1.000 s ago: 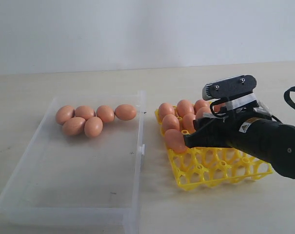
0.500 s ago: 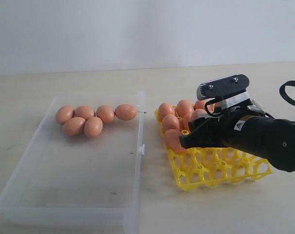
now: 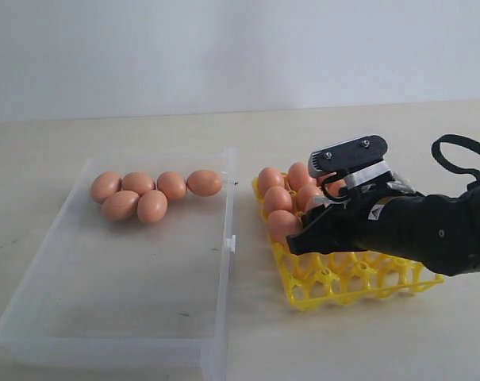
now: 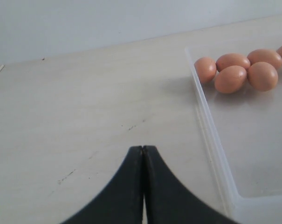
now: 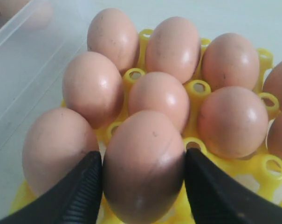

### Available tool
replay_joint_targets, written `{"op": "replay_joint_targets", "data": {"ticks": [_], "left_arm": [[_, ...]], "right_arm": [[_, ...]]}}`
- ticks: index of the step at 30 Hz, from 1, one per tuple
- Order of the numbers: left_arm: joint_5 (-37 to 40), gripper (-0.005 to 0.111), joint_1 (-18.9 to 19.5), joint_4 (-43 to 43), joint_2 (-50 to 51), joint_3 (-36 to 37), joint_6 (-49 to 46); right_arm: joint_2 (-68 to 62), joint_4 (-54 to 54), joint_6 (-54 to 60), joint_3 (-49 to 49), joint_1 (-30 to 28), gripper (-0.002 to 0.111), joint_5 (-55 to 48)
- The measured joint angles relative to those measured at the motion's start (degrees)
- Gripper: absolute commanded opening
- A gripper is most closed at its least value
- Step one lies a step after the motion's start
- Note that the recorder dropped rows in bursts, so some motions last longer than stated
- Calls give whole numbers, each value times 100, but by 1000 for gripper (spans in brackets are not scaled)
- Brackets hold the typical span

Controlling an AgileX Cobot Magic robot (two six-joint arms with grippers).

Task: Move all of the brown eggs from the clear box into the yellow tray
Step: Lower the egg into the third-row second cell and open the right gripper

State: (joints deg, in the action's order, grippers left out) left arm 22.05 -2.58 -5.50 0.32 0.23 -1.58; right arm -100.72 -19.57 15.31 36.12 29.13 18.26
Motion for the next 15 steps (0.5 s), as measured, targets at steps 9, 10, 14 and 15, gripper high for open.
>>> {"op": "replay_joint_targets", "data": {"ticks": [9, 10, 14, 15], "left_arm": [[0, 0, 0, 0, 0, 0, 0], [0, 0, 0, 0, 0, 0, 0], [0, 0, 0, 0, 0, 0, 0], [0, 0, 0, 0, 0, 0, 0]], "right_arm": [[0, 271, -268, 102, -224, 0, -173], [0, 306, -294, 181, -224, 0, -259], [0, 402, -330, 279, -224, 0, -388], [0, 402, -330, 279, -224, 0, -388]]}}
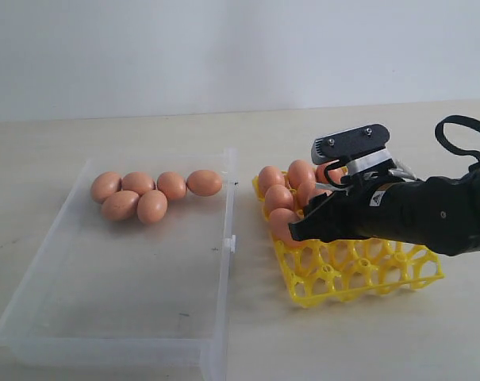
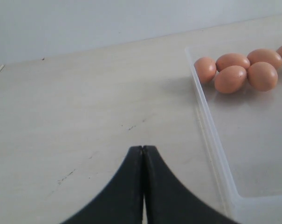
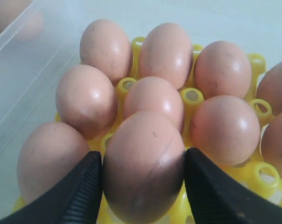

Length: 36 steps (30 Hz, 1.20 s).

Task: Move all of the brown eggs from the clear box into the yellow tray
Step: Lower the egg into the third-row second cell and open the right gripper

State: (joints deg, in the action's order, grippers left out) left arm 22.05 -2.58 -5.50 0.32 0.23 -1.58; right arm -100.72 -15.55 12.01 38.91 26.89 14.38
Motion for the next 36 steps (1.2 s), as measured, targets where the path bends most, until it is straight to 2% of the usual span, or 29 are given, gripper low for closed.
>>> {"op": "replay_joint_targets", "data": {"ticks": [7, 9, 11, 13, 15, 28, 36], "left_arm": [[0, 0, 0, 0, 0, 0, 0], [0, 0, 0, 0, 0, 0, 0], [0, 0, 0, 0, 0, 0, 0], [0, 0, 0, 0, 0, 0, 0], [0, 0, 0, 0, 0, 0, 0], [0, 0, 0, 0, 0, 0, 0], [0, 0, 0, 0, 0, 0, 0]], "right_arm": [[-13, 25, -9, 0, 0, 0, -35], [-13, 25, -42, 0, 0, 10, -43], [-13, 25, -82, 0, 0, 26, -43], [-13, 25, -187, 0, 0, 50, -43], [-13, 25, -286, 0, 0, 60, -73], [0, 25, -391, 0, 0, 60, -131], [574, 25, -621, 55, 0, 60, -229]]}}
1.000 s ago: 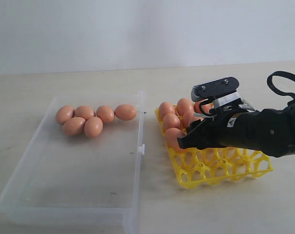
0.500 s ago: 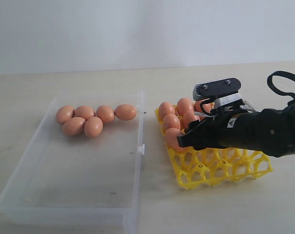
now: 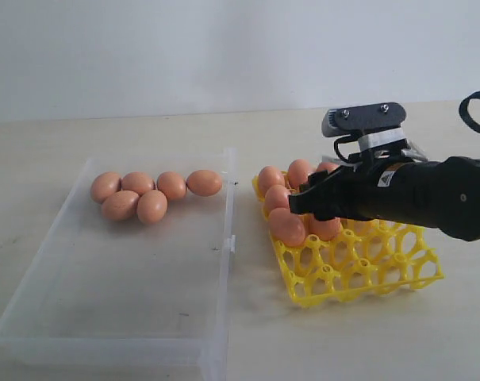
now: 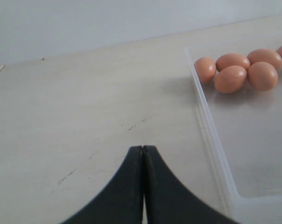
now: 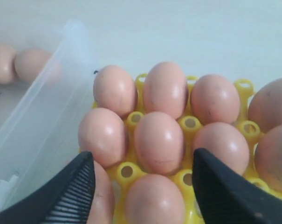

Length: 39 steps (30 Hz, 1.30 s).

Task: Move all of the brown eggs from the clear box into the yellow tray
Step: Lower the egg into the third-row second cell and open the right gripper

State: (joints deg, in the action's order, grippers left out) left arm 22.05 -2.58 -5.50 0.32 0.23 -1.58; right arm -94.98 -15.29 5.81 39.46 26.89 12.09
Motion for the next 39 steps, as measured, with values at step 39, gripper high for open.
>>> {"op": "replay_joint_targets", "data": {"ticks": [39], "left_arm": [[0, 0, 0, 0, 0, 0, 0]], "right_arm": [[145, 0, -21, 62, 0, 45, -1209]]}}
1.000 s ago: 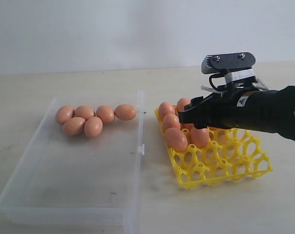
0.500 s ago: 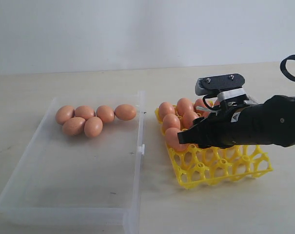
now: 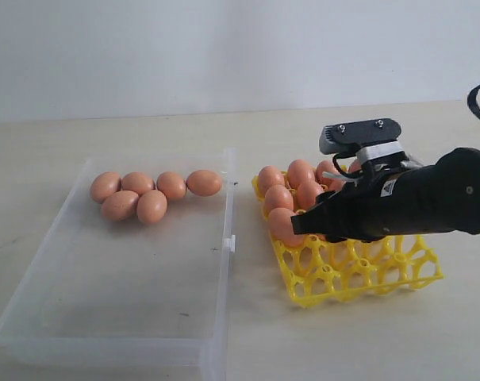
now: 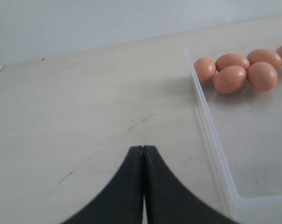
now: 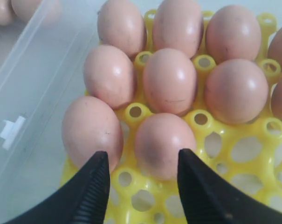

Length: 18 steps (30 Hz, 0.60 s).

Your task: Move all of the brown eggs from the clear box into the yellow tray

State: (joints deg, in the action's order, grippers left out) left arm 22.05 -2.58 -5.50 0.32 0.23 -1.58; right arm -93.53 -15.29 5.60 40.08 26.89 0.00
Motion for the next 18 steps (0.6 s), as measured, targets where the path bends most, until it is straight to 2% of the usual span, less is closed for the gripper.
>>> {"op": "replay_joint_targets", "data": {"ticks": [5, 7, 11, 18], "left_arm": [[0, 0, 0, 0, 0, 0, 0], [0, 0, 0, 0, 0, 0, 0], [0, 0, 0, 0, 0, 0, 0], [0, 0, 0, 0, 0, 0, 0]], "right_arm": [[328, 0, 0, 0, 0, 43, -135], [401, 0, 0, -33, 0, 37, -173], [496, 24, 0, -330, 0, 2, -67], [534, -45, 255, -885, 0, 0, 353]]}}
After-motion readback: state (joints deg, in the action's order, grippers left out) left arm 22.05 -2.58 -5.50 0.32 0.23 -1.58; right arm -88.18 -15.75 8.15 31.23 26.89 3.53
